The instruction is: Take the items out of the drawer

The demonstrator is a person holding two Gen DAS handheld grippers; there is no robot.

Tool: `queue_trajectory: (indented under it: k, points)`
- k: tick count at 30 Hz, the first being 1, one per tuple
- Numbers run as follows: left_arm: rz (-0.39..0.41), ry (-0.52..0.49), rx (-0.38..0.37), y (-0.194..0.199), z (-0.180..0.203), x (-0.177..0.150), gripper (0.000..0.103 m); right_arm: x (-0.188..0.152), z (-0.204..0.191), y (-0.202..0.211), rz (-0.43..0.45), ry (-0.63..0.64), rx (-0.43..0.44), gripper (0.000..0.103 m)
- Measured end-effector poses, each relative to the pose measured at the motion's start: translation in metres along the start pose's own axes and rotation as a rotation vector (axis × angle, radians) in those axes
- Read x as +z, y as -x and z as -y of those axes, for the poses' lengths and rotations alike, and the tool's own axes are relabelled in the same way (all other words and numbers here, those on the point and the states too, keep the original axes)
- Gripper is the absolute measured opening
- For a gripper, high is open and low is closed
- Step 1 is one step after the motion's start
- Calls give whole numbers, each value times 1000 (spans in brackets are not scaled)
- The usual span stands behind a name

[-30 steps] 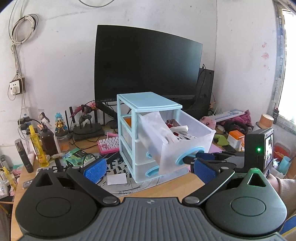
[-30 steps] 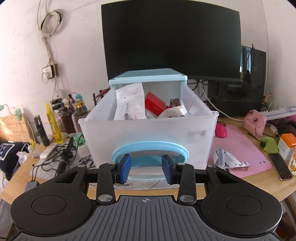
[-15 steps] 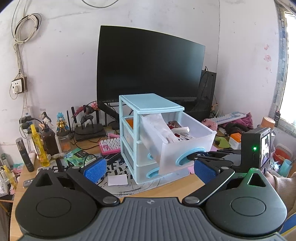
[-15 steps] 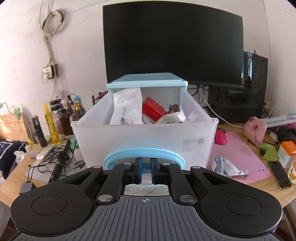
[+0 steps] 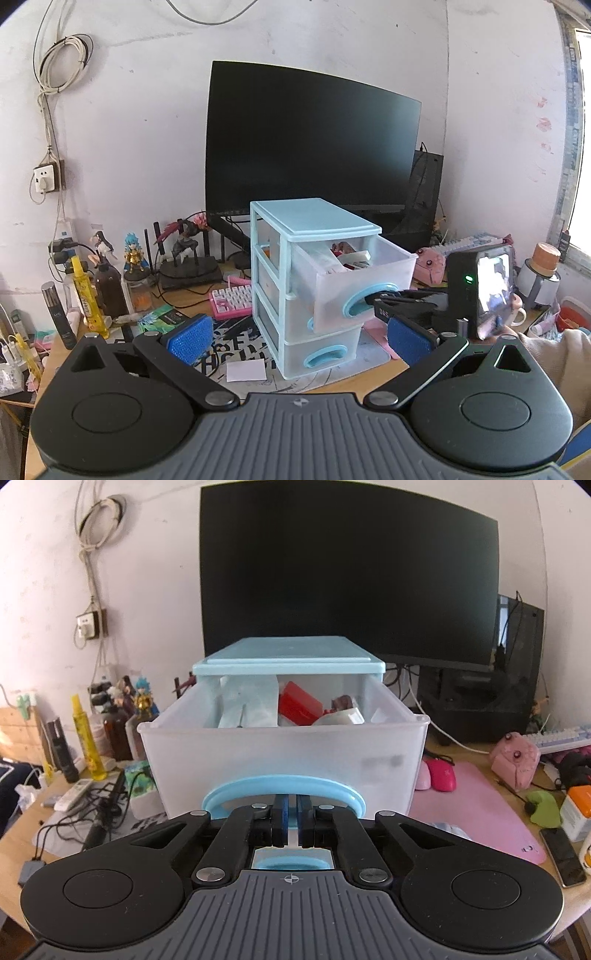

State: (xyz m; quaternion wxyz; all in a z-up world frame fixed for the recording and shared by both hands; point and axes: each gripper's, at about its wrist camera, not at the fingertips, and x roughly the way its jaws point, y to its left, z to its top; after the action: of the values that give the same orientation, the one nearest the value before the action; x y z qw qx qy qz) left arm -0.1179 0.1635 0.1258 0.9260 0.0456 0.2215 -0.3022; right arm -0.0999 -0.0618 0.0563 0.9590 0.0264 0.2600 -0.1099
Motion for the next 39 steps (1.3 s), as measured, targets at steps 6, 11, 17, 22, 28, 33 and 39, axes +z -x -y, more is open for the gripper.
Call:
queue_trajectory:
  k: [6, 11, 17, 22, 28, 33, 39]
  points:
    - [7, 17, 30, 2, 1, 0, 103, 16, 0, -32, -5, 5, -3, 5]
    - [10, 30, 56, 4, 5, -1, 103, 25, 1, -54, -9, 11, -2, 5]
    - [15, 47, 84, 0, -6, 5, 103, 34, 1, -75, -11, 20, -2, 5]
    - [25, 60, 100, 1, -4, 6, 103, 41, -1, -86, -18, 21, -4, 5]
    - [32, 72, 111, 2, 1, 6, 103, 40, -1, -87, -17, 32, 2, 5]
    - [40, 69, 111, 1, 8, 9, 103, 43, 1, -85, -33, 31, 8, 6]
    - [50, 66, 112, -1, 17, 12, 103, 41, 6, -61, -45, 32, 51, 7]
